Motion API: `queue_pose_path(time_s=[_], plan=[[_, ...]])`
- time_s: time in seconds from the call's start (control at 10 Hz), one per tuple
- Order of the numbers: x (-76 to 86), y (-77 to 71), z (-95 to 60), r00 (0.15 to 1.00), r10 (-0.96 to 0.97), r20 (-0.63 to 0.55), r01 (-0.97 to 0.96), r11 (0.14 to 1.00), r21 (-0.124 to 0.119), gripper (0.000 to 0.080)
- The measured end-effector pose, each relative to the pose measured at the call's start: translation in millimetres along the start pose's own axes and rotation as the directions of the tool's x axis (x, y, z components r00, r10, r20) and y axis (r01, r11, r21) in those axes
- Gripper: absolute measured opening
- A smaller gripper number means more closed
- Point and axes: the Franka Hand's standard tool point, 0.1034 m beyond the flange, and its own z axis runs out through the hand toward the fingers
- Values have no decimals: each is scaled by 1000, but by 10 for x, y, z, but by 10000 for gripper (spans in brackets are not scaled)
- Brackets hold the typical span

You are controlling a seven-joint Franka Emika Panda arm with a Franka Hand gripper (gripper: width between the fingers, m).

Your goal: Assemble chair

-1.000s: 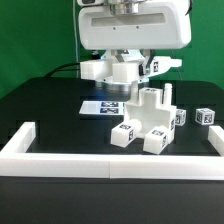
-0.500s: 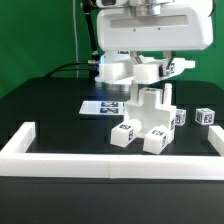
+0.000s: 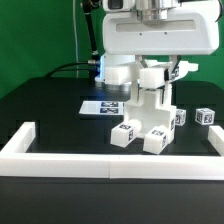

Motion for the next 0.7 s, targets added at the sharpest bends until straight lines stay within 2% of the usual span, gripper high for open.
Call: queue_pose_path(time_s=[0.7], plan=[[6, -1, 31, 1000, 0, -1, 0, 1000, -3, 290]])
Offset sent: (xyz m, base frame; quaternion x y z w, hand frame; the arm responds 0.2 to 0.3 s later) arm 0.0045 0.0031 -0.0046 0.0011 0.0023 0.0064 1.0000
